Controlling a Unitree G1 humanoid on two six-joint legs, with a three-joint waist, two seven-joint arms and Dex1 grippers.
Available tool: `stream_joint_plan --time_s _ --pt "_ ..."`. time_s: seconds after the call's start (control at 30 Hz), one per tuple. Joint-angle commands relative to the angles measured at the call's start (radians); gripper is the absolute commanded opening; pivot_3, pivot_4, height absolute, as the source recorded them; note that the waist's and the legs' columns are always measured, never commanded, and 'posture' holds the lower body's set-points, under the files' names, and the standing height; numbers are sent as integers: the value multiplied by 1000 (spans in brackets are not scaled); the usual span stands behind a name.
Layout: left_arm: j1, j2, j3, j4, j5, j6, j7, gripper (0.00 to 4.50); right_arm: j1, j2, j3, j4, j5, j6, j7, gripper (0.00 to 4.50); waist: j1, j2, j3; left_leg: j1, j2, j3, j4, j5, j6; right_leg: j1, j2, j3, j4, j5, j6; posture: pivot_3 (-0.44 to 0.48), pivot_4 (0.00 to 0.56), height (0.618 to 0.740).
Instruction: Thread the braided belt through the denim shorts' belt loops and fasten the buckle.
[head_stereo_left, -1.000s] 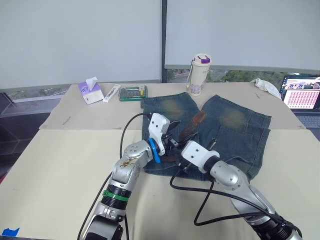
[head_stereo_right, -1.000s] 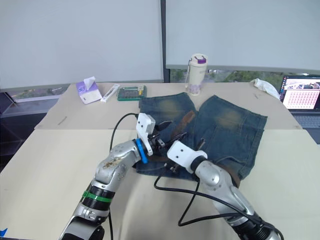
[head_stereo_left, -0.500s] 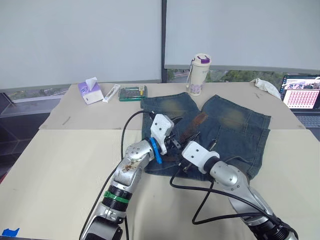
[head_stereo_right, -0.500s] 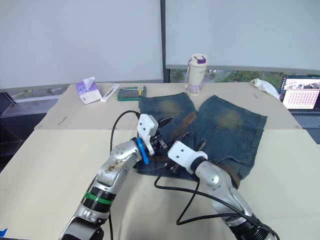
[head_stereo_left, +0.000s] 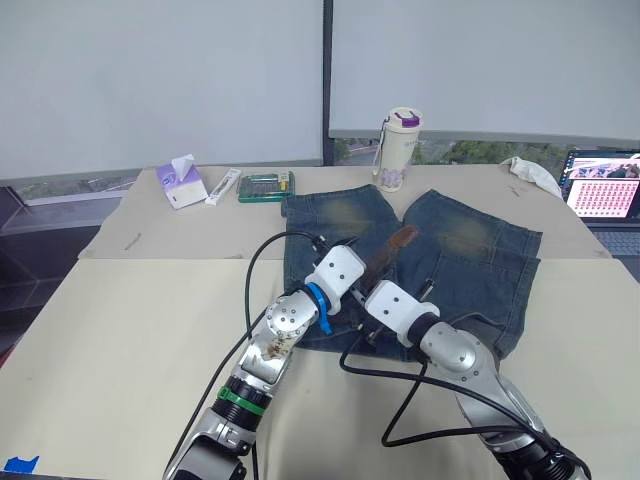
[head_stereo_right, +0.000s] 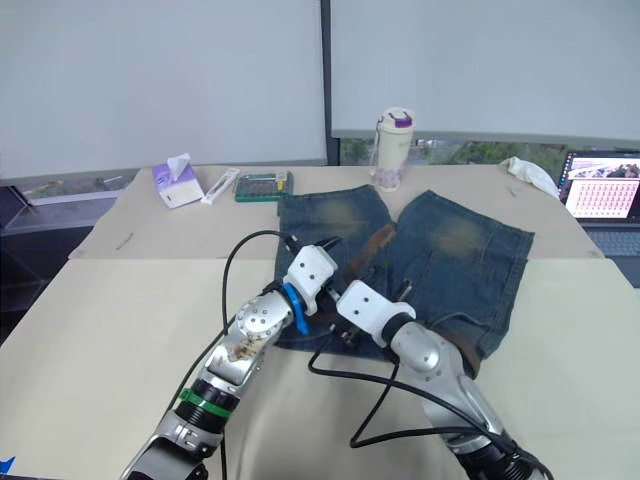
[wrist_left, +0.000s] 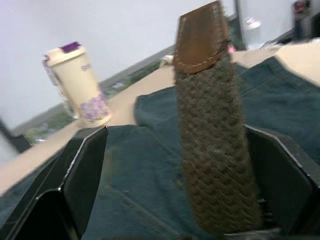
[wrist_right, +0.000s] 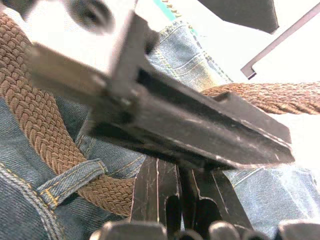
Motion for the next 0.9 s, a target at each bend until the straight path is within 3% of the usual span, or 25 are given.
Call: stream_joint_plan --time_s 0.03,0.1,0.2,0.57,0.9 --pt "-9 -9 -6 1 33 -13 36 4500 -2 15 -24 -28 -9 -13 0 33 0 0 0 0 0 0 0 0 0 0 0 0 0 0 0 0 150 740" --pt "-7 -10 -7 5 35 -13 41 4500 -1 22 -28 -28 -7 -11 0 33 0 0 0 0 0 0 0 0 0 0 0 0 0 0 0 0 150 740" --pt "1 -3 -14 14 57 -3 54 3698 -4 30 -36 -26 -6 -9 0 0 0 0 0 0 0 0 0 0 0 0 0 0 0 0 0 0 150 740" --pt "9 -16 -12 19 59 -6 74 60 7 44 -45 -35 -9 -7 3 0 0 0 0 0 0 0 0 0 0 0 0 0 0 0 0 0 150 740" --pt "10 8 -15 30 90 -54 97 19 32 94 -98 -40 20 -8 -29 0 0 0 0 0 0 0 0 0 0 0 0 0 1 0 0 0 150 740"
